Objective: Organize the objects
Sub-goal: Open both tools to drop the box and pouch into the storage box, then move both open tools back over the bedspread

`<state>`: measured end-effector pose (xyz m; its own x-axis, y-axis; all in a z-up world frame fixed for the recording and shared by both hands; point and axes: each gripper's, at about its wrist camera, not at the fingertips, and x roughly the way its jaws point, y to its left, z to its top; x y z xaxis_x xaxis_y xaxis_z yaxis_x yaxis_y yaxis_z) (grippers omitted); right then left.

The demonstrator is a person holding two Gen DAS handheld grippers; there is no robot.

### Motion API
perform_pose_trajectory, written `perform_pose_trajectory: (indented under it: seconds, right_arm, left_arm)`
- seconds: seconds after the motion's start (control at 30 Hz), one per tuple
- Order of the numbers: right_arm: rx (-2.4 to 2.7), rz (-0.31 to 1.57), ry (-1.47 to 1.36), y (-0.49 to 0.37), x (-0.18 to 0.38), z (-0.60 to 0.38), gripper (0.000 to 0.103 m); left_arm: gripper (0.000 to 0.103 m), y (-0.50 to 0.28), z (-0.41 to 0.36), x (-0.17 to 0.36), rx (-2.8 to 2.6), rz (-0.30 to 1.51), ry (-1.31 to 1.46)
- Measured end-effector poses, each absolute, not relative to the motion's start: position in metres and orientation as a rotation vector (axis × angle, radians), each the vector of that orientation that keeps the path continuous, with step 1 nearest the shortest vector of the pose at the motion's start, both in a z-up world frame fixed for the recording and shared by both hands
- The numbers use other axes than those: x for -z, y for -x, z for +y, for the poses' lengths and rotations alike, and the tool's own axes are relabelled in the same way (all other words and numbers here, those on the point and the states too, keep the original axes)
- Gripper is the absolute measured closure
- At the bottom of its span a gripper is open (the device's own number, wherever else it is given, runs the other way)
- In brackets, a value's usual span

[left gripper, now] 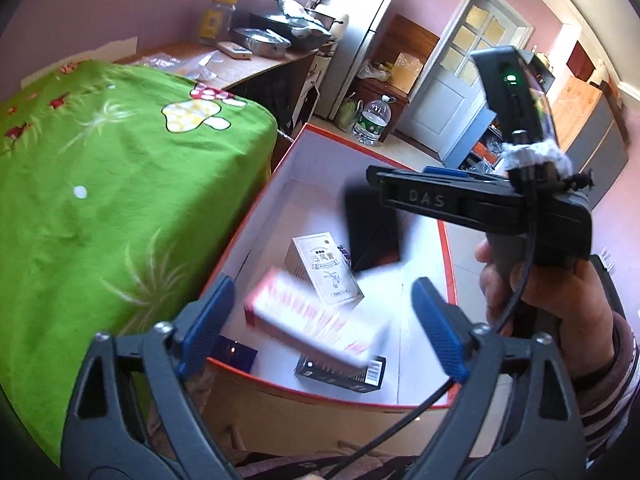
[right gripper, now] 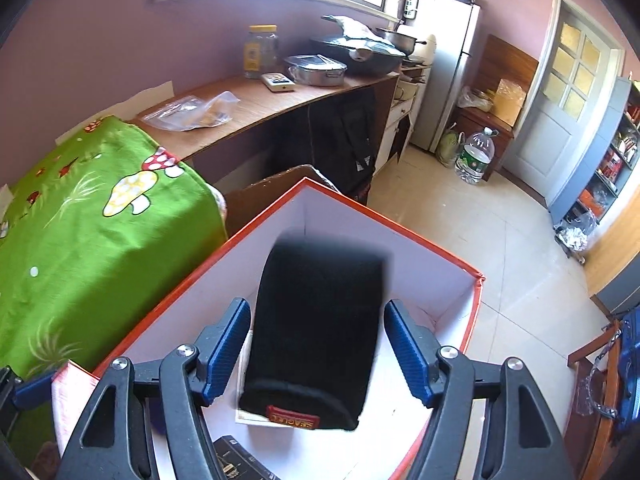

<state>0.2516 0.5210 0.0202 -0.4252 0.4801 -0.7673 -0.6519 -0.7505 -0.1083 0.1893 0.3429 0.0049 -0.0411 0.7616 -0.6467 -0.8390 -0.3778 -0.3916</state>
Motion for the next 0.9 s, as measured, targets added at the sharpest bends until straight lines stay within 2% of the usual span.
perform_pose_trajectory:
  seconds: [0.17,0.4,0.63,0.73,0.83,0.9]
  right_arm:
    - [-2.171,0.274,1.064,-0.255,-0.023,0.526,0.027]
    - [-2.127,0.243,1.068,-0.247,-0.042,0.508,0.027]
    - [-2.306,0.29,0.965,-0.227,-0.119,0.427,0.026]
    - [-2.515,0.346,0.916,-0.217,-0.159,0.374,0.022]
    - [-2.722,0.346,0.974,-0.202,-0.184,0.328,0.019]
    - [-2.868,0.275,1.055,-0.194,-0.199,0.294,0.019]
  left_arm:
    - [0.007,-0.188,0.333,-0.011,-1.704,0.084,1.0]
    - [0.007,-0.168,0.288,-0.037,-1.776,-0.014,0.993]
    - [0.007,-0.131,0.191,-0.054,-2.036,-0.069,1.032]
    - [0.007,-0.121,0.151,-0.061,-2.131,-0.095,1.028]
    - [0.007,-0.106,0.103,-0.068,-2.251,-0.159,1.022]
    - [0.007,-0.094,0.074,-0.072,-2.335,-0.203,1.031]
